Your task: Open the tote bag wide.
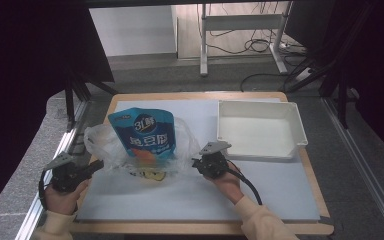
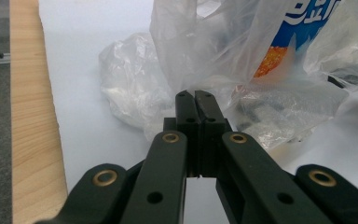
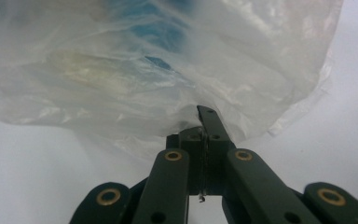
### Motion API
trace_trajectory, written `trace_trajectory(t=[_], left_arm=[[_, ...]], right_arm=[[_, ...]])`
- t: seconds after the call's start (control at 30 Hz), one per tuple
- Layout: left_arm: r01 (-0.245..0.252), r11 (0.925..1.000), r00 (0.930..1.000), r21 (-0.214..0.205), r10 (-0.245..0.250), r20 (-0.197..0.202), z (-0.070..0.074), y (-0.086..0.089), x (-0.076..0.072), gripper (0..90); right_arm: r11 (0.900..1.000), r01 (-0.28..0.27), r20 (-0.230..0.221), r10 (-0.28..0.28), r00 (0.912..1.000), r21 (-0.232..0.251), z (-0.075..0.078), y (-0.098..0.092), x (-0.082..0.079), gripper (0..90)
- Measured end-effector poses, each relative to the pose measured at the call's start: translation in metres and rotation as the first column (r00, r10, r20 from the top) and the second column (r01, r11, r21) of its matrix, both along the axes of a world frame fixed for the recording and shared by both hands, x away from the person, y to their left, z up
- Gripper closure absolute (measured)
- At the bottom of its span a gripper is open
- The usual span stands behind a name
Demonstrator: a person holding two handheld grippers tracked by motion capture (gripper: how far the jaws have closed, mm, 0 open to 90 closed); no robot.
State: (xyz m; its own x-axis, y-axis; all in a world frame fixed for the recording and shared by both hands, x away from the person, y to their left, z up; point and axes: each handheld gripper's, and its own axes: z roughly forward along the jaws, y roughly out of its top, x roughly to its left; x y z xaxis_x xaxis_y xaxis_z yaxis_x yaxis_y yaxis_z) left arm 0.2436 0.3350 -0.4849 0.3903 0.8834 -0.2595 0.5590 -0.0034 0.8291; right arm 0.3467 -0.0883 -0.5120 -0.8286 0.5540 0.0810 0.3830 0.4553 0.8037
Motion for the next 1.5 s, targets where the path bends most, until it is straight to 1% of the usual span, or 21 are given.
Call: trace_trajectory(t=[0.13,0.4,0.57,0.67,0.83,1.0,1.1,1.17,1.23,1.27,1.5], left_arm=[[-0.001,1.0,1.0,-0.002,0.001,0.003,0.0,0.0,0.0,90.0],[0.005,1.0,0.9999,0.005,-0.005,-0.013,-0.006,-0.004,0.004,90.0],[0.017,0.9997,0.9994,0.016,-0.016,-0.03,-0.013,-0.009,0.007,90.0],[0.016,0.9996,0.999,0.025,-0.014,-0.041,-0.019,-0.01,0.01,90.0],[0.007,0.9997,0.9984,0.025,-0.005,-0.057,-0.026,-0.008,0.012,90.0],[-0.003,0.9996,0.9977,0.029,0.005,-0.067,-0.034,-0.008,0.017,90.0],[-0.004,0.9994,0.9962,0.034,0.007,-0.087,-0.042,-0.008,0.02,90.0],[-0.006,0.9996,0.9951,0.027,0.009,-0.099,-0.047,-0.008,0.022,90.0],[-0.006,0.9991,0.9936,0.043,0.011,-0.112,-0.052,-0.008,0.024,90.0],[-0.005,0.999,0.993,0.044,0.01,-0.118,-0.053,-0.008,0.025,90.0],[0.001,0.9983,0.9914,0.058,0.006,-0.13,-0.058,-0.011,0.025,90.0]], right_arm=[[1.0,-0.002,0.003,0.002,1.0,-0.003,0.0,0.0,0.0,88.7],[1.0,0.006,0.011,-0.006,0.9999,-0.005,-0.002,-0.001,0.001,88.7],[0.9997,0.018,0.009,-0.018,0.9998,-0.017,-0.004,-0.003,0.003,88.7],[0.9995,0.024,0.006,-0.023,0.9997,-0.022,-0.006,-0.004,0.004,88.7],[0.999,0.027,0.008,-0.026,0.9996,-0.037,-0.009,-0.005,0.005,88.7],[0.998,0.024,-0.008,-0.024,0.9997,-0.059,-0.015,-0.003,0.006,88.7],[0.997,0.021,-0.017,-0.022,0.9996,-0.075,-0.019,-0.002,0.007,88.7],[0.9964,0.02,-0.026,-0.022,0.9994,-0.083,-0.022,-0.001,0.007,88.7],[0.9957,0.017,-0.03,-0.02,0.9993,-0.091,-0.024,-0.001,0.008,88.7],[0.9957,0.017,-0.035,-0.02,0.9992,-0.091,-0.025,-0.001,0.008,88.7],[0.9955,0.02,-0.046,-0.024,0.9986,-0.092,-0.026,-0.002,0.009,88.7]])
